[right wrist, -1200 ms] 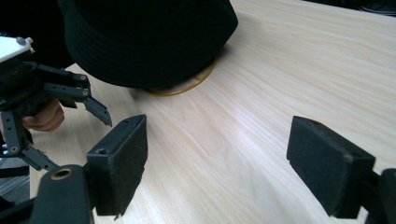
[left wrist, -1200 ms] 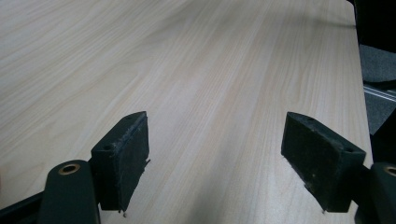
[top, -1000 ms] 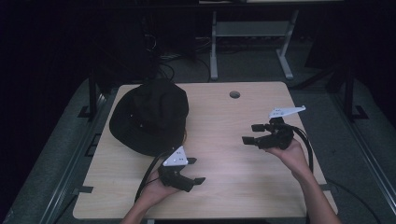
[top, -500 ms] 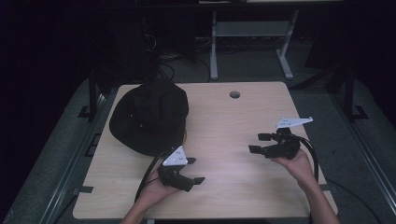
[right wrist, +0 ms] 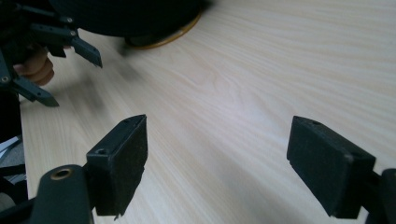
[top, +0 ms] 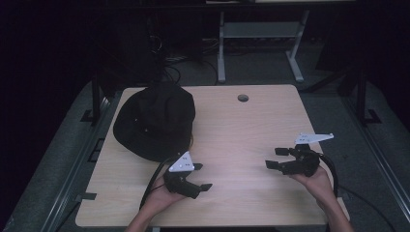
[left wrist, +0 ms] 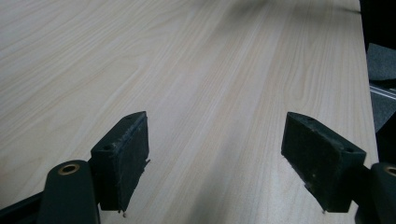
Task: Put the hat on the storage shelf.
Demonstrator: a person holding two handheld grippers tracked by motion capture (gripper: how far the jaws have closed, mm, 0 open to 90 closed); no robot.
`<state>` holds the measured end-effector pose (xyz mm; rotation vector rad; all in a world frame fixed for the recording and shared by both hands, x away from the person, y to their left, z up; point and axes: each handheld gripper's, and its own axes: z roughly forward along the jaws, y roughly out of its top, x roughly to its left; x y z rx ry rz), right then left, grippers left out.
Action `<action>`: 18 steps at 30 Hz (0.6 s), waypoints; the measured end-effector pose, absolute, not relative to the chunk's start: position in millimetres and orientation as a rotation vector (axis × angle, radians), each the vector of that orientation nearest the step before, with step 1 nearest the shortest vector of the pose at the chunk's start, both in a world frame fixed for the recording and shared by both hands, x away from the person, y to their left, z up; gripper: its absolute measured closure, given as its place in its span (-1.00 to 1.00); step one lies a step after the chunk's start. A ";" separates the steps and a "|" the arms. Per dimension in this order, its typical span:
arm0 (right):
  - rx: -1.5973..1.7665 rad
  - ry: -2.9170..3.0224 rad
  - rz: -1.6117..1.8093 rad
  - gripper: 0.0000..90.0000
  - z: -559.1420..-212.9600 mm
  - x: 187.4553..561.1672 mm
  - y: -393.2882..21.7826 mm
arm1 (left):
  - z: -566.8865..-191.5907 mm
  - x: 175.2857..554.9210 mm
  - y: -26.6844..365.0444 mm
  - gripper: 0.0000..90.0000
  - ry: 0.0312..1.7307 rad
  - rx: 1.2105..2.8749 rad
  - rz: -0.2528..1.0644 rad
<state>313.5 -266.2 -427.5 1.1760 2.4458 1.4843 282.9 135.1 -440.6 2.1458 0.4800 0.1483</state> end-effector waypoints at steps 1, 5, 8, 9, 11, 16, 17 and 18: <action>1.170 2.444 1.484 -0.56 -428.9 312.4 -267.6 | -440.6 283.0 135.2 -0.49 0.482 2.146 0.149; 1.194 2.435 1.493 -0.56 -434.4 304.3 -273.9 | -440.6 283.1 135.4 -0.50 0.486 2.145 0.147; 1.195 2.431 1.492 -0.56 -436.9 299.3 -276.8 | -440.6 283.2 135.7 -0.50 0.489 2.143 0.146; 1.197 2.431 1.491 -0.56 -437.8 297.8 -277.8 | -440.5 283.1 135.8 -0.50 0.489 2.143 0.145; 1.202 2.433 1.487 -0.57 -439.4 295.4 -279.1 | -440.3 282.8 135.8 -0.50 0.487 2.145 0.148; 1.211 2.430 1.486 -0.58 -444.5 287.3 -282.3 | -440.5 282.9 135.7 -0.50 0.488 2.146 0.144; 1.214 2.431 1.484 -0.59 -445.2 285.0 -283.1 | -440.6 282.9 135.6 -0.50 0.489 2.145 0.143; 1.214 2.422 1.486 -0.59 -445.7 282.6 -283.4 | -440.6 282.9 135.6 -0.50 0.488 2.147 0.144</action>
